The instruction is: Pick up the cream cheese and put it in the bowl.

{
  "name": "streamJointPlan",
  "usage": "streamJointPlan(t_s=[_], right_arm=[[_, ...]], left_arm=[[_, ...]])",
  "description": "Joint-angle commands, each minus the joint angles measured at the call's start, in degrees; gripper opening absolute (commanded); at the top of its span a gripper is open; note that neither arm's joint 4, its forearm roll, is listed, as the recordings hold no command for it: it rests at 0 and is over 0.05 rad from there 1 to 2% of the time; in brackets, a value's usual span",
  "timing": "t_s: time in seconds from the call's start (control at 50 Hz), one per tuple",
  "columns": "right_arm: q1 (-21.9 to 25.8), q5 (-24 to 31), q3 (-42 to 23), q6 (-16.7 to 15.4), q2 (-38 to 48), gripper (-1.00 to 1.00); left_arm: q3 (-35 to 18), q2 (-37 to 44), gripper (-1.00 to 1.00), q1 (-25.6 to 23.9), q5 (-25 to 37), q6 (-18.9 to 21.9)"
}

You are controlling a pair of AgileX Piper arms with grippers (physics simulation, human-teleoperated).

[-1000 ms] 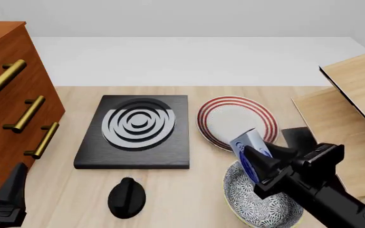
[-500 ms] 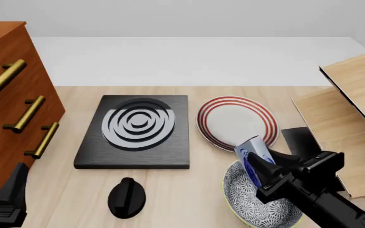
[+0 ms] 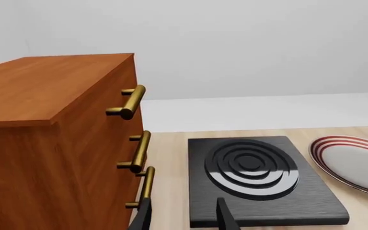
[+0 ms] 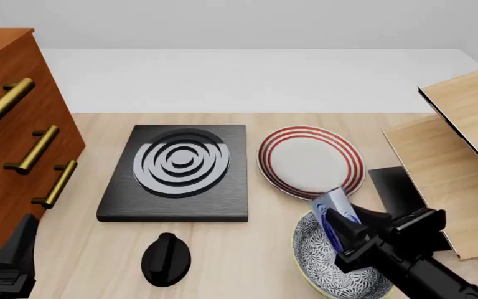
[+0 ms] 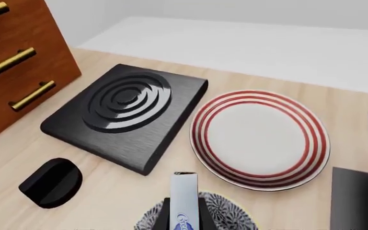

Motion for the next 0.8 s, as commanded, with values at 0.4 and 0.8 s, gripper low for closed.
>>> streamJointPlan(t_s=[0.4, 0.8], right_arm=[[-0.45, -7.92, 0.88, 0.15, 8.50, -1.00], [-0.62, -9.57, 1.13, 0.17, 10.55, -1.00]], left_arm=[[0.00, 0.00, 1.00, 0.19, 0.17, -0.08], [0.00, 0.00, 1.00, 0.14, 0.18, -0.07]])
